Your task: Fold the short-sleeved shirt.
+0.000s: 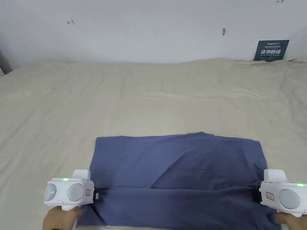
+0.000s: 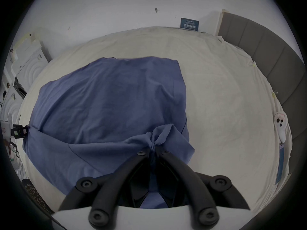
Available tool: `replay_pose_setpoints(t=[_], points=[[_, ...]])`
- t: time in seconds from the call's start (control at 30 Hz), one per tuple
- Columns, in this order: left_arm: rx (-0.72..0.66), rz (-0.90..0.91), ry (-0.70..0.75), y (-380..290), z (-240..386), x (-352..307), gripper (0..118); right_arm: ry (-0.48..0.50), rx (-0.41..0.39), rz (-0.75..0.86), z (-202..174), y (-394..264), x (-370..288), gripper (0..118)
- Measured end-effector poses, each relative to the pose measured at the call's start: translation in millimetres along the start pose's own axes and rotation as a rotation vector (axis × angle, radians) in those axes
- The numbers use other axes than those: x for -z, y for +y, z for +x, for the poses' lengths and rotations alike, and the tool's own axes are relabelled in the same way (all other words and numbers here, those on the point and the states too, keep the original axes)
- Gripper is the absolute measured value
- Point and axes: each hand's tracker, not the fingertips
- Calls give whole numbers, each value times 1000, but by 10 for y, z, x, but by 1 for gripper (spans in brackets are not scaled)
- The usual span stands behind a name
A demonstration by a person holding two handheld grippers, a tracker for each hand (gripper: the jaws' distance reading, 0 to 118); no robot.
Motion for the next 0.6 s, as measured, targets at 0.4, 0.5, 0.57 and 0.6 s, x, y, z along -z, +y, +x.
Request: replay_pose_setpoints(t=[0.4,0.5,0.57,0.6], points=[[-51,141,-60,9,38,-795,108,31,2,226,-239,-13,-1167,99],[-40,215,-97,-78,45,-1113,108,44,-21,308,-143,-76,-1446,98],[-49,244,-118,-156,25,-1312,108,45,-27,358,-114,-148,-1651,98],[-53,257,-129,-196,13,-1398,108,49,-27,376,-113,-187,-1750,98]])
